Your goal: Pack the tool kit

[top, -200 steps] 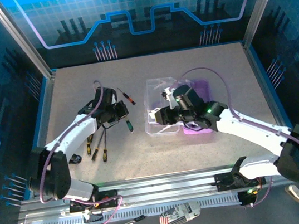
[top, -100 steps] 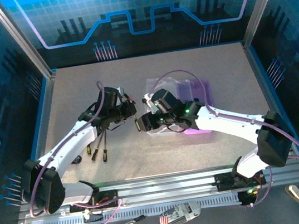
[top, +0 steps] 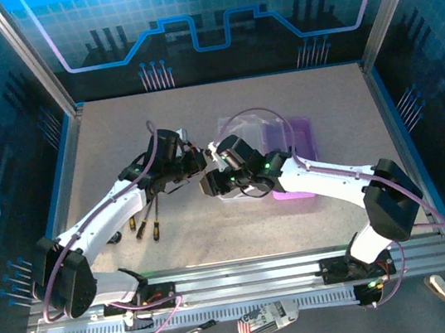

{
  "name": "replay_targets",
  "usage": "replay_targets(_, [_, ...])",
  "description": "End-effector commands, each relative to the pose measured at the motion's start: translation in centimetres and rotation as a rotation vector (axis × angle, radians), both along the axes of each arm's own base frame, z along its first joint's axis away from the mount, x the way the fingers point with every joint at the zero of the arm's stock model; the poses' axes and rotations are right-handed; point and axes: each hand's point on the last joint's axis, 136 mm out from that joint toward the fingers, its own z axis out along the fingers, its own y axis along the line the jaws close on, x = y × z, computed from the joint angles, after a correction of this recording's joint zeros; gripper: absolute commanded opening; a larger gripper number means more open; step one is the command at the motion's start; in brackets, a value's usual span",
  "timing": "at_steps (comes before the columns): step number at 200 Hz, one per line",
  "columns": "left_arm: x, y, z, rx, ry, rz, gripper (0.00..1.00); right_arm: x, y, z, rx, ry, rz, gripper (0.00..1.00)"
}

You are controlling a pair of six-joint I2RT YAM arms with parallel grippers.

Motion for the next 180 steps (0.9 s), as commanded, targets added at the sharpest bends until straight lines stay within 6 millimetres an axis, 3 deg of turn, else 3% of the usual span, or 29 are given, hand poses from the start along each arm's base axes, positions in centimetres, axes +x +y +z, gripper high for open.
replay_targets(1, [0.64, -0.87, 3.85, -0.068, -0.093, -0.01, 0.0, 0.08, 1.23, 1.45, 0.049, -0.015, 0.007, 0.3])
replay_targets(94, [0.79, -0.74, 4.07, -0.066, -0.106, -0.003, 0.04, 0.09, 0.95, 1.59, 0.049, -0.017, -0.005, 0.17])
replay_targets(180, [1.07, -0.95, 4.47, -0.086, -0.124, -0.001, 0.27, -0.2, 0.66, 2.17, 0.059, -0.028, -0.005, 0.14])
